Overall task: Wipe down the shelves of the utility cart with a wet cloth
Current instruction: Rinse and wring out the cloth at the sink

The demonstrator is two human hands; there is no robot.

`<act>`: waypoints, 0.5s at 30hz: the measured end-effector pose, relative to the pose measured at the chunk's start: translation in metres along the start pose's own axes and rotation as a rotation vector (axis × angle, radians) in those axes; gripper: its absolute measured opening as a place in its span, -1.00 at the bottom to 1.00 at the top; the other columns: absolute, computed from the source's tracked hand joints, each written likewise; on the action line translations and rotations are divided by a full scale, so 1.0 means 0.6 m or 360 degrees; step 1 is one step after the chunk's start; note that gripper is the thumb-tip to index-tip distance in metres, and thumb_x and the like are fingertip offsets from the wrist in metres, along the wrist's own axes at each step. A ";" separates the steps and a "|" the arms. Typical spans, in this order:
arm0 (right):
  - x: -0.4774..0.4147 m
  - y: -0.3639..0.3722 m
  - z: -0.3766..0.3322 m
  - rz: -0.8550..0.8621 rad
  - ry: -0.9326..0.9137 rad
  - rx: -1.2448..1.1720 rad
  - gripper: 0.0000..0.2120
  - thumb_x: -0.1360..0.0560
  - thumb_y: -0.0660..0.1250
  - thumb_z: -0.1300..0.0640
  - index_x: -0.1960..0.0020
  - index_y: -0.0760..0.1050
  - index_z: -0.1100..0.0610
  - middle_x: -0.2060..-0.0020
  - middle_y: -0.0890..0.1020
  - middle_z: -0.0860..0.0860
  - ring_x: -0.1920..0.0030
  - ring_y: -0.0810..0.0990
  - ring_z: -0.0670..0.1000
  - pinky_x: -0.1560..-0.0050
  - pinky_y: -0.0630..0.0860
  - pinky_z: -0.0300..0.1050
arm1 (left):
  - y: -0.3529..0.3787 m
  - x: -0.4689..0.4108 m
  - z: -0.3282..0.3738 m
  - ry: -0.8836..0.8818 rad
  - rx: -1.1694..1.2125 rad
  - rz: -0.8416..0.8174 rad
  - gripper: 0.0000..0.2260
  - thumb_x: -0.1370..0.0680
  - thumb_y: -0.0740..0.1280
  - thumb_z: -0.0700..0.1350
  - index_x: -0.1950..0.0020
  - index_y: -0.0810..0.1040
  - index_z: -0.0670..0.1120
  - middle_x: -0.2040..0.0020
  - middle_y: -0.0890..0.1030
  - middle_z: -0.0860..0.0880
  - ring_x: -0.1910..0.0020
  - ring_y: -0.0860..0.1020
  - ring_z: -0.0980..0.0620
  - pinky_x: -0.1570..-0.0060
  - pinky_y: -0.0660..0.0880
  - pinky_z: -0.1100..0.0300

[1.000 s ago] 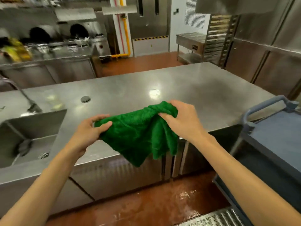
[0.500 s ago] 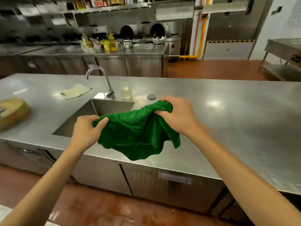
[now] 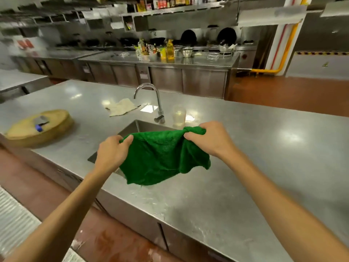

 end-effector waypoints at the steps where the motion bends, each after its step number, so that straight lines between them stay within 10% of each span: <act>1: -0.011 0.019 -0.005 0.0029 0.0036 -0.0120 -0.62 -0.41 0.43 -0.10 0.43 0.45 0.12 0.50 0.50 0.00 0.42 0.51 0.01 0.39 0.37 -0.14 | 0.014 -0.015 -0.002 -0.0155 0.0205 -0.0074 -0.56 -0.63 0.27 0.10 0.16 0.55 -0.28 0.21 0.63 -0.28 0.14 0.61 -0.30 0.16 0.54 -0.09; 5: -0.048 0.105 -0.034 -0.0006 0.0010 -0.0410 -0.67 -0.46 0.40 -0.06 0.26 0.58 0.21 0.41 0.60 0.03 0.39 0.55 -0.06 0.36 0.48 -0.18 | 0.073 -0.057 0.000 -0.0755 0.1220 -0.0556 -0.70 -0.65 0.28 -0.09 -0.25 0.56 -0.29 -0.08 0.68 -0.30 -0.05 0.67 -0.27 0.06 0.62 -0.11; 9: -0.095 0.186 -0.061 -0.0167 -0.0060 -0.0376 -0.74 -0.49 0.35 -0.12 0.09 0.58 0.08 0.22 0.64 0.00 0.18 0.62 -0.02 0.07 0.63 0.04 | 0.104 -0.106 0.006 -0.0646 0.1460 -0.0877 -0.57 -0.63 0.24 0.15 -0.27 0.58 -0.16 -0.15 0.68 -0.20 -0.17 0.64 -0.18 -0.06 0.58 -0.06; 15: -0.161 0.257 -0.094 -0.0583 -0.0323 -0.0122 -0.82 -0.43 0.37 0.13 -0.03 0.58 0.06 0.10 0.61 -0.01 0.12 0.56 -0.03 0.03 0.59 -0.03 | 0.118 -0.222 0.001 -0.0624 0.1489 -0.0811 -0.81 -0.59 0.36 -0.14 -0.10 0.62 -0.24 0.10 0.69 -0.18 0.27 0.69 -0.04 0.31 0.60 0.13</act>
Point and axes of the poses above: each hand's wrist, its own x-axis away from the middle knuckle, its own y-axis out of the palm, z = x × y, the point moved 2 cm from there along -x, towards the middle knuckle
